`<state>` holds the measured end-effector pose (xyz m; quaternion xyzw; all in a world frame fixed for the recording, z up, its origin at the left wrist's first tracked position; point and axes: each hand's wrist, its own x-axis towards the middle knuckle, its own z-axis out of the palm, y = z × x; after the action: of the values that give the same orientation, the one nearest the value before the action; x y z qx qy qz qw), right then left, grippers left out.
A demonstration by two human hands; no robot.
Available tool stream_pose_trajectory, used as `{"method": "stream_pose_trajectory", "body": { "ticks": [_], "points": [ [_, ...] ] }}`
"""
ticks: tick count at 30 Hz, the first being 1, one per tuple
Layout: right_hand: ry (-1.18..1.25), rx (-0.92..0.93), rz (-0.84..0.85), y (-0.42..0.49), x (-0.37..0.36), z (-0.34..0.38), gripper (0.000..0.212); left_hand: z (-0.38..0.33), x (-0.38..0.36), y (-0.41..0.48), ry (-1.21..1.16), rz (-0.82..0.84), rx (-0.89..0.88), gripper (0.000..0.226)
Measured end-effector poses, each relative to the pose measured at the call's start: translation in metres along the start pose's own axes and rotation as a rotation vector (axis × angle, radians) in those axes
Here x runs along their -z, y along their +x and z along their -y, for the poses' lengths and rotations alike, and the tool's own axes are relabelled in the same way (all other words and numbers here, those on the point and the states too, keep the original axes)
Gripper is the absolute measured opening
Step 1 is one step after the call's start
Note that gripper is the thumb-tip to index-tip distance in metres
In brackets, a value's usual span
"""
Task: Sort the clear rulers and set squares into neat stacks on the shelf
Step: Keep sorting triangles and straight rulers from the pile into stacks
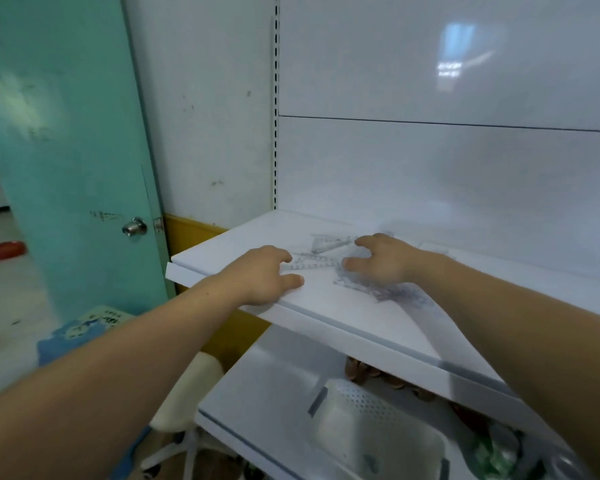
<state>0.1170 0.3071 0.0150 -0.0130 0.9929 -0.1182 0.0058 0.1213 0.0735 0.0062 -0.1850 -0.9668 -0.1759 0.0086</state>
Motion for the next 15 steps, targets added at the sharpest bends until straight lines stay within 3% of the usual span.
{"method": "stream_pose_trajectory", "body": {
  "ticks": [5,8,10,13,15],
  "points": [
    [0.026,-0.010,0.107,0.053,-0.001,-0.014,0.096,0.003,-0.009,0.059,0.038,0.060,-0.045,0.074],
    [0.018,-0.028,0.165,0.079,0.001,-0.022,0.096,0.007,-0.014,0.088,0.106,0.164,-0.068,0.082],
    [0.013,-0.017,0.126,0.089,0.004,-0.023,0.082,0.011,-0.014,0.101,0.151,0.156,-0.094,0.075],
    [0.060,0.017,0.038,0.097,0.009,-0.025,0.033,0.020,-0.012,0.117,0.110,0.099,-0.141,0.061],
    [0.034,0.018,-0.002,0.099,0.009,-0.023,0.022,0.027,-0.012,0.125,0.082,0.077,-0.178,0.056]
  ]
}}
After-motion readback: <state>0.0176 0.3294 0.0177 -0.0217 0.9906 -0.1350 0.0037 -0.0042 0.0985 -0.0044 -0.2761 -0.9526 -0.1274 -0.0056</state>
